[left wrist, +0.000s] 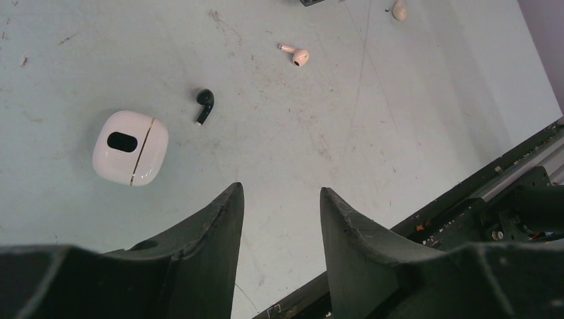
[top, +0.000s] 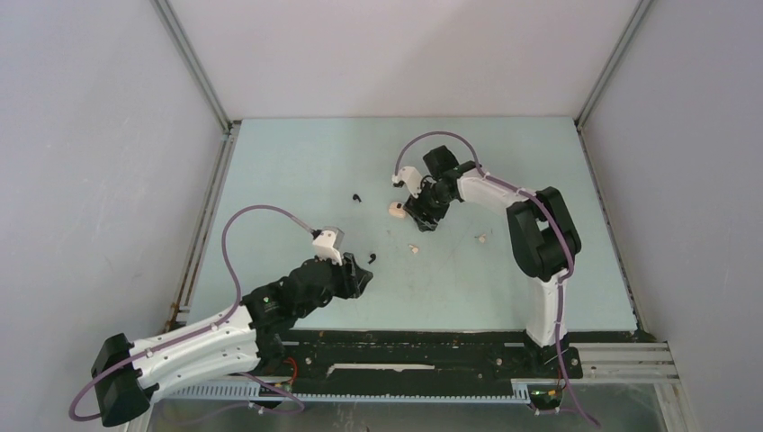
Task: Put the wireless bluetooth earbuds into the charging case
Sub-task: Pick up the charging case at the center of the board.
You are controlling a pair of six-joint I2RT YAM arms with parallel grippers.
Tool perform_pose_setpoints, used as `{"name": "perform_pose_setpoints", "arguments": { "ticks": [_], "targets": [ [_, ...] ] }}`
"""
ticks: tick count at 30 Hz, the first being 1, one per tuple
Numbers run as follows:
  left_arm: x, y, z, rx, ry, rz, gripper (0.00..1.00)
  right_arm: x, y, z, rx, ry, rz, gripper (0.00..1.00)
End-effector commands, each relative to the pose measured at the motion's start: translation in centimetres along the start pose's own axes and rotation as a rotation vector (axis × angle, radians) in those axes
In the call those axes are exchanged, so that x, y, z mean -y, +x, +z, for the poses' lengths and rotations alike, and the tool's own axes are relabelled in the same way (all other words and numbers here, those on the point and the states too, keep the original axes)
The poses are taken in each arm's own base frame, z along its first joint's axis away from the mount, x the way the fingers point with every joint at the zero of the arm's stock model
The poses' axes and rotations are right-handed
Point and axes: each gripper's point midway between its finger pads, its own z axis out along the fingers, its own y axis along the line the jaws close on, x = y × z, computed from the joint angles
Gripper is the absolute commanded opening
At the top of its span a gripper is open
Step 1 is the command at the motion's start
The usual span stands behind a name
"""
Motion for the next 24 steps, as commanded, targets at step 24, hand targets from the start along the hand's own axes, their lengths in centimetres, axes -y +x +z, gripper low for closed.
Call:
{"name": "perform_pose_setpoints", "arguments": {
  "ticks": [24],
  "targets": [
    [0.2, -0.9, 0.0, 0.069, 0.012, -0.050, 0.55, -1.1, -2.0, -1.8, -0.001, 0.099, -0.079, 0.32]
  ]
}}
